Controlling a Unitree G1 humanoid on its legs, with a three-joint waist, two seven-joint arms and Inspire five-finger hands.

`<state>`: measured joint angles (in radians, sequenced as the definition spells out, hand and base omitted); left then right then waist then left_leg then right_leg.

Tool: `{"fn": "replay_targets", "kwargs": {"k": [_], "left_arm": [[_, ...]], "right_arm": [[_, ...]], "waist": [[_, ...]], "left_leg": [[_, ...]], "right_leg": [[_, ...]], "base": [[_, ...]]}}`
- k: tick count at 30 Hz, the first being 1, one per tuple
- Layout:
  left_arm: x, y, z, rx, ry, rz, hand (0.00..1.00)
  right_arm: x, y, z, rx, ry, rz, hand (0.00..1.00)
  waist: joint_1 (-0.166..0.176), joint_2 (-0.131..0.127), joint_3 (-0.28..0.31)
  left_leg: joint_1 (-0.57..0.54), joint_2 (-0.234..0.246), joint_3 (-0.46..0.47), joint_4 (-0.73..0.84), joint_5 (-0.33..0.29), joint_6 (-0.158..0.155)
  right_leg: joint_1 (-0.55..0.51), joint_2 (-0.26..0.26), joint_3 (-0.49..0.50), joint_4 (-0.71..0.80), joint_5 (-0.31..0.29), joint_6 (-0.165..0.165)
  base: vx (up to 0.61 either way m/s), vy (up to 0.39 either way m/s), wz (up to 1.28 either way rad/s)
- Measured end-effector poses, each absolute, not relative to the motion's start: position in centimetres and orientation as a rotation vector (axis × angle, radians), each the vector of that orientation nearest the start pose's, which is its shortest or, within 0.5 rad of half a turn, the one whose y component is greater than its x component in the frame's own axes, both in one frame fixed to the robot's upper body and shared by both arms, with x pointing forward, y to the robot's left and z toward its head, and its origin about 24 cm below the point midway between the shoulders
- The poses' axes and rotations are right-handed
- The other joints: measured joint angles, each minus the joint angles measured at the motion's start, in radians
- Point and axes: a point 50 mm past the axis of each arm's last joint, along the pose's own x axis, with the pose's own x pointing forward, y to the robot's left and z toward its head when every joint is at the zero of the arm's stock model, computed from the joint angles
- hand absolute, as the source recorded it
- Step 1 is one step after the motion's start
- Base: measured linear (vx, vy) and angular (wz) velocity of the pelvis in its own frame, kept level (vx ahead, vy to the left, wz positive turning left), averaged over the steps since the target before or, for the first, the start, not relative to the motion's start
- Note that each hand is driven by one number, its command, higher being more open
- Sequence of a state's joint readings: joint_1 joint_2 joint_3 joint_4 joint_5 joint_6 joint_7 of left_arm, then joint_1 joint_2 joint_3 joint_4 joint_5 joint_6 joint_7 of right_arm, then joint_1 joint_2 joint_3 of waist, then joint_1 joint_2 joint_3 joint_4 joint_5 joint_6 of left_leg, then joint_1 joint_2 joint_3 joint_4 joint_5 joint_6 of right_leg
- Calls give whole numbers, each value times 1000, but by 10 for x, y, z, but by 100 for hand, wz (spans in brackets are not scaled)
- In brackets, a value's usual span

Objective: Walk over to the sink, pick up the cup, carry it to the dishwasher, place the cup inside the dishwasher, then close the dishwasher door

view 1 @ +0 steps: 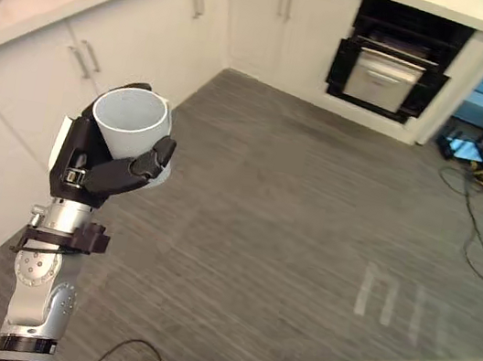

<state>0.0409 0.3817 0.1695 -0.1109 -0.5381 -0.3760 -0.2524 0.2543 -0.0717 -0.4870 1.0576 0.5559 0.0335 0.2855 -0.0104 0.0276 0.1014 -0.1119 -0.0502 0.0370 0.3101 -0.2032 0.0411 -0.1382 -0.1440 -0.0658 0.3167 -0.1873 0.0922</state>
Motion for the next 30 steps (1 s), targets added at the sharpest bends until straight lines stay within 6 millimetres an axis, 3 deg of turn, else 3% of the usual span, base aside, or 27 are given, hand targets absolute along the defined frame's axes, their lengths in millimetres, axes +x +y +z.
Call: {"fn": "replay_targets", "kwargs": {"k": [4,9,10,11,12,13,14,19,24,25,26,27,28,29,30], "left_arm": [[231,240,120,-46,-505,-154,0],[231,240,119,-50,-495,-188,0],[233,241,117,-60,-484,-188,0],[234,241,114,-63,-471,-189,0],[235,242,111,-62,-449,-197,0],[235,240,109,-67,-439,-207,0],[237,231,95,-109,-385,-176,0],[237,229,92,-134,-385,-165,0],[232,208,52,-293,-239,-83,0],[230,201,36,-352,-160,-54,0],[228,192,22,-404,-84,-33,0],[227,187,16,-422,-46,-29,0],[226,175,4,-457,23,-20,0],[225,166,-9,-482,93,-6,0],[223,161,-17,-488,145,-6,0]], "right_arm": [[23,-236,-162,779,960,-639,100],[26,-253,-158,752,952,-642,100],[27,-252,-158,757,954,-640,100],[30,-250,-158,765,953,-632,100],[29,-250,-159,789,947,-640,100],[29,-254,-158,791,938,-652,100],[46,-235,-159,777,931,-550,100],[45,-235,-160,777,934,-553,100],[38,-232,-161,783,963,-571,100],[36,-230,-163,789,972,-574,100],[36,-227,-163,794,977,-578,100],[37,-226,-164,794,978,-583,100],[40,-228,-163,782,966,-589,100],[47,-231,-161,762,951,-573,100],[45,-231,-161,752,958,-575,100]], "waist": [[-12,3,-3],[-32,32,-41],[-32,27,-38],[-32,9,-30],[-37,9,-33],[-44,28,-32],[-39,11,-22],[-42,13,-22],[-45,25,-14],[-46,20,-12],[-47,3,2],[-48,3,8],[-54,13,26],[-61,-3,63],[-66,-12,68]], "left_leg": [[95,36,23,-83,9,-35],[124,62,106,-88,8,-55],[91,61,122,0,8,-72],[67,55,140,39,-21,-64],[76,58,165,-115,-36,-58],[83,82,196,-206,132,-54],[139,83,203,-396,266,-44],[139,82,204,-396,266,-44],[136,84,200,-386,251,-42],[117,74,209,-340,215,-49],[87,68,213,-264,172,-40],[74,66,213,-224,153,-31],[57,73,218,-144,105,-19],[58,76,224,-75,50,-4],[64,69,222,-50,28,2]], "right_leg": [[87,33,-12,-75,16,-17],[139,54,-1,-164,53,-31],[158,43,1,-184,68,-31],[171,23,5,-189,71,-31],[185,7,7,-197,70,-30],[189,18,1,-195,69,-27],[168,38,-20,-260,115,-18],[167,40,-18,-263,115,-18],[162,32,-53,-240,103,-23],[121,16,-54,-158,61,-26],[85,-7,-60,-78,22,-30],[79,-18,-76,-46,8,-33],[53,-49,-147,80,-19,-70],[-16,-111,-216,303,-29,-113],[-43,-137,-218,396,-16,-134]], "base": [[178,-125,-10],[131,-28,-20],[88,26,-22],[55,2,-6],[81,12,2],[57,-1,4],[46,15,4],[0,0,0],[0,0,3],[-8,10,-6],[-9,11,-5],[19,1,-11],[-10,-16,-16],[-41,-8,-13],[-70,60,16]]}}
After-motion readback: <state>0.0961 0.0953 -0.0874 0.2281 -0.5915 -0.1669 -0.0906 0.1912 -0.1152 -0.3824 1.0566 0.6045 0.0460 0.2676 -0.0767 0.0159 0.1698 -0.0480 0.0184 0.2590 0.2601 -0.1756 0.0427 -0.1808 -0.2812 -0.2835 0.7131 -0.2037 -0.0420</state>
